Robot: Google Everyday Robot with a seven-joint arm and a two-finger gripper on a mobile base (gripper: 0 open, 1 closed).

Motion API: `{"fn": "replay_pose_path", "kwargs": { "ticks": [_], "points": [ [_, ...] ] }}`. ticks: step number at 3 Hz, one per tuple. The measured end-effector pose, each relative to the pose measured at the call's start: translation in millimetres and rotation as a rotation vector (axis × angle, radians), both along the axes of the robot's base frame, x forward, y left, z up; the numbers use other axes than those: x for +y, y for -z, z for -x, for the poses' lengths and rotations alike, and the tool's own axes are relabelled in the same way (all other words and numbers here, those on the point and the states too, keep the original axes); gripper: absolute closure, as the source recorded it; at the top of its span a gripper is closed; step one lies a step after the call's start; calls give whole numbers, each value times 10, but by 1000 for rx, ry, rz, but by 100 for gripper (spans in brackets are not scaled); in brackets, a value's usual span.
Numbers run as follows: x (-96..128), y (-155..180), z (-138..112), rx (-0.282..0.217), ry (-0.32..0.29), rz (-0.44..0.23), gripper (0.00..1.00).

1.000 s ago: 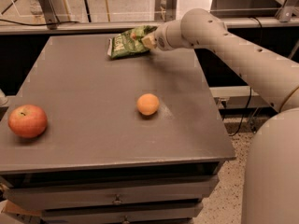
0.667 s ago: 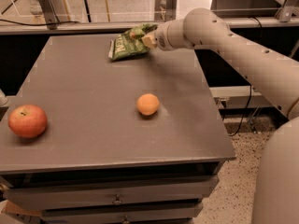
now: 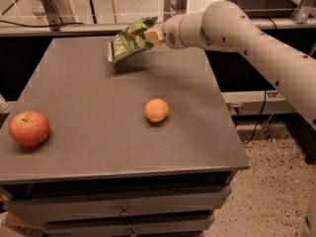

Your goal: Move green jalapeno chip bag near apple

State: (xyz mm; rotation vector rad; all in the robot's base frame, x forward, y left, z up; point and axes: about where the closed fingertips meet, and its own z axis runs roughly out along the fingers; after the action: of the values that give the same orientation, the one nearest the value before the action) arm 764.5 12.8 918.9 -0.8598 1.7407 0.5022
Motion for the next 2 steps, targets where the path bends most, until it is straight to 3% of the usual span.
{"fn": "replay_pose_path", "kwargs": {
  "ticks": [1, 2],
  "points": [
    [264, -304, 287, -16, -93, -112, 100],
    [261, -300, 284, -16, -92, -111, 100]
  ]
}}
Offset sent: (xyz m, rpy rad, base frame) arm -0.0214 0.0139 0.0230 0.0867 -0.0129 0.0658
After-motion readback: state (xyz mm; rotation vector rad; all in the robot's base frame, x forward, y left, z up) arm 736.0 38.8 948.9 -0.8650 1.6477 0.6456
